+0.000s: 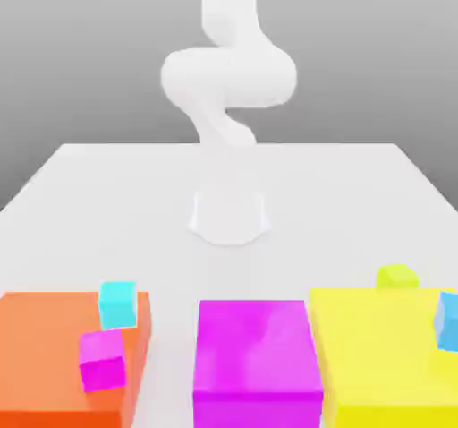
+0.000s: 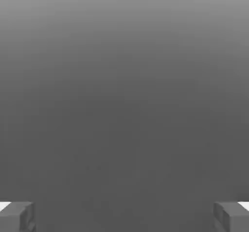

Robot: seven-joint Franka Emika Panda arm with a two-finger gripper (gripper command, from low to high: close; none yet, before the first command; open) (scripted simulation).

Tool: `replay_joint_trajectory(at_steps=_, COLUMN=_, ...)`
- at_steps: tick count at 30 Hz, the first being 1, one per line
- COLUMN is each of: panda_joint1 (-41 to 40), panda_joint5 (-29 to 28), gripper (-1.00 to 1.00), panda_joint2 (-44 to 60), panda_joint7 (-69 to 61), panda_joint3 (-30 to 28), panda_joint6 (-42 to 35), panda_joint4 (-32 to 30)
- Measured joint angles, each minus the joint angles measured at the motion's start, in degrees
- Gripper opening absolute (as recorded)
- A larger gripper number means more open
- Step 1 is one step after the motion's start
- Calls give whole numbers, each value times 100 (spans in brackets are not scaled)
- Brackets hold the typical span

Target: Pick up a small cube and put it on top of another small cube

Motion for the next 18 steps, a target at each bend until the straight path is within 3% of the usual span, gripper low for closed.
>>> replay_joint_trajectory(at_steps=11, panda_joint1=-367, panda_joint5=-1017, gripper=0, panda_joint2=1931, panda_joint7=2009, panda_joint3=2027, panda_joint6=1004, panda_joint4=-963)
replay_joint_trajectory(at_steps=18, panda_joint1=-291, panda_joint5=-1659, gripper=0, panda_joint2=3160, panda_joint7=3270, panda_joint3=2950, panda_joint6=1622, panda_joint4=-1560)
